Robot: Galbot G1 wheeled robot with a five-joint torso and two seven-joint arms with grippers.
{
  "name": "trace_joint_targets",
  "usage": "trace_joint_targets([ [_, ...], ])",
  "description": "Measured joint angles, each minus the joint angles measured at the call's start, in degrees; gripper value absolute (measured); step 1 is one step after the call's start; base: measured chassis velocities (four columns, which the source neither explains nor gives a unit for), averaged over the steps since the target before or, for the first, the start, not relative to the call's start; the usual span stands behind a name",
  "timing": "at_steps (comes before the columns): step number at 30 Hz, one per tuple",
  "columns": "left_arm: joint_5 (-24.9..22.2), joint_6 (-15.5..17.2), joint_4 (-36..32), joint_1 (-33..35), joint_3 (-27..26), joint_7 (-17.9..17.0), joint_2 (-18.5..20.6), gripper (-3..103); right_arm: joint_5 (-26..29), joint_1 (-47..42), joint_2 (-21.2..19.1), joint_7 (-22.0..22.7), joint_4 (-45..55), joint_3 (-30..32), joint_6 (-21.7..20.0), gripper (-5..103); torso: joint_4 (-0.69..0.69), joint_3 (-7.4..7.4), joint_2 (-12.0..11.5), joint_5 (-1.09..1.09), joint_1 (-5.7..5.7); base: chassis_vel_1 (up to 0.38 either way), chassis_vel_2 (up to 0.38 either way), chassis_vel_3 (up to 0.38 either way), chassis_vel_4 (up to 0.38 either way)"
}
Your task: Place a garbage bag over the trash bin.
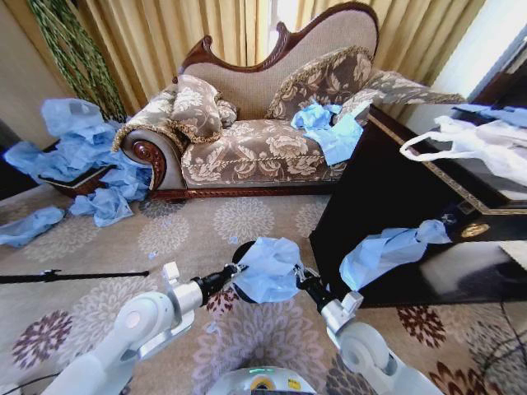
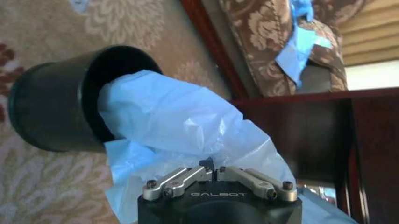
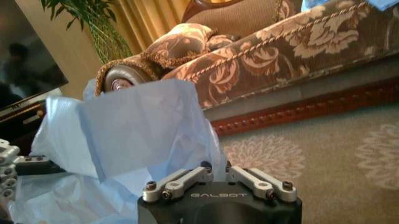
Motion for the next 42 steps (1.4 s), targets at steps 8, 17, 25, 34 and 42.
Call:
trace_joint_targets([
  [8, 1.8, -0.5, 9.4, -4.7, 3.0, 1.5, -1.3, 0, -0.3, 7.6, 3.2, 0.1, -8.2, -4.0, 0.4, 0, 0.00, 0.01, 0.0, -0.01, 0.00, 0.000, 0.000, 0.000, 0.000],
  [17, 8.6, 0.4, 21.2, -11.3, 6.7, 6.8, -3.1, 0, -4.0, 15.9, 9.0, -0.1, -21.4, -6.5, 3.1, 0, -0.01, 0.02, 0.0, -0.02, 0.01, 0.000, 0.000, 0.000, 0.000],
  [25, 12.9, 0.9, 22.4, -8.0, 5.7, 9.8, -1.4, 0, -6.4, 12.2, 8.9, 0.1, -19.5, -6.3, 3.1, 0, 0.01, 0.00, 0.0, 0.00, 0.00, 0.000, 0.000, 0.000, 0.000],
  [34, 18.3, 1.3, 22.2, -3.3, 5.3, 12.0, -1.3, 0, -8.1, 11.0, 10.1, 0.4, -19.6, -7.9, 3.7, 0, 0.00, 0.00, 0.0, 0.00, 0.00, 0.000, 0.000, 0.000, 0.000],
  [42, 23.8, 1.4, 20.8, 2.4, 5.6, 13.9, -2.0, 0, -6.7, 12.6, 8.6, -0.4, -20.1, -8.1, -2.5, 0, 0.01, 0.00, 0.0, -0.01, 0.00, 0.000, 0.000, 0.000, 0.000],
])
